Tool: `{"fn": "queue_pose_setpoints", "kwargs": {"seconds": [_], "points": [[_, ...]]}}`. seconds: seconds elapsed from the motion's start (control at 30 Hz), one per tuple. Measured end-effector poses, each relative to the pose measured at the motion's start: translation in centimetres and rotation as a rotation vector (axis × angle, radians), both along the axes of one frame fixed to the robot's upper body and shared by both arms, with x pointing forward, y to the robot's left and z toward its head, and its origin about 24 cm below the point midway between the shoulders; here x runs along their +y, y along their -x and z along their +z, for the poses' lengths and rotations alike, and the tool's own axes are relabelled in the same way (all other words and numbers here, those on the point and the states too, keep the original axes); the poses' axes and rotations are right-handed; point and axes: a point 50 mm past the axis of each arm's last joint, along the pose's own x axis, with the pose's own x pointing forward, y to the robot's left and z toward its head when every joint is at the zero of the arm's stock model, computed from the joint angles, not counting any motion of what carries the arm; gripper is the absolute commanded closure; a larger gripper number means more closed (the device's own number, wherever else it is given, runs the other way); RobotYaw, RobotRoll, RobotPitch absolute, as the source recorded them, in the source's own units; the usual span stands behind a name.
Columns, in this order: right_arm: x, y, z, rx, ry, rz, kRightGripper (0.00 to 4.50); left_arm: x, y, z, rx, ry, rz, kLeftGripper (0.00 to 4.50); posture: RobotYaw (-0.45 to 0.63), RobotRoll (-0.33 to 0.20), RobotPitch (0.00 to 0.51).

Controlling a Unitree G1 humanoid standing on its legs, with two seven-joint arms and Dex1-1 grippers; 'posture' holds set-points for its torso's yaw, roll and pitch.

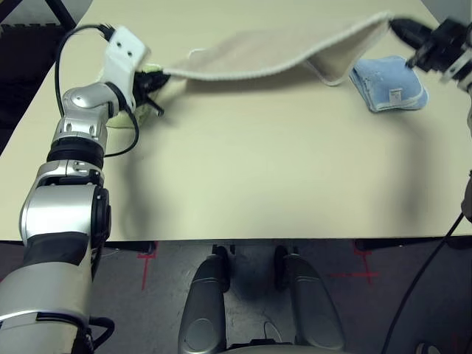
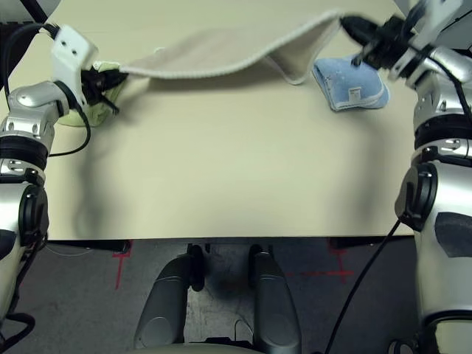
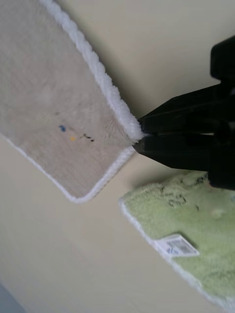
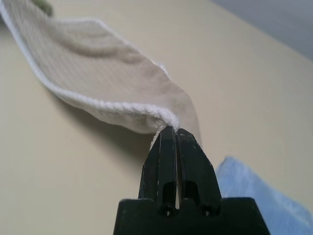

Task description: Fold the towel and set it aside.

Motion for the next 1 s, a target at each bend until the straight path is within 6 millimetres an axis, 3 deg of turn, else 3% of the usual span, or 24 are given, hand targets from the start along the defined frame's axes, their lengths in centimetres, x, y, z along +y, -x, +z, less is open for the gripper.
{"fn": "queue_pose_setpoints", "kwargs": {"seconds": [0.13,0.33,0.57,0.8,1.0], "points": [[-0.3,0.3,-0.5,0.067,0.109,0.025,4.50,0.1,0.7,0.4,0.097,-0.098,-0.061,4.48,-0.01,0.000,0.276],[-1.1,1.0,-1.0,0.161,0.321,0.026,4.50,1.3,2.6,-1.2,0.386,-0.288,-0.153,4.48,0.00,0.000,0.275],[-1.2,1.6,-2.6,0.253,0.530,0.113,4.50,1.6,5.0,-1.9,0.650,-0.362,-0.271,4.48,0.00,0.000,0.281],[-1.7,2.8,-3.1,0.352,0.553,0.243,4.50,1.6,5.4,-1.6,0.652,-0.443,-0.291,4.48,0.00,0.000,0.285],[-1.4,3.8,-5.4,0.442,0.538,0.338,4.50,2.3,5.8,-1.7,0.685,-0.501,-0.294,4.48,-0.01,0.000,0.286]]}}
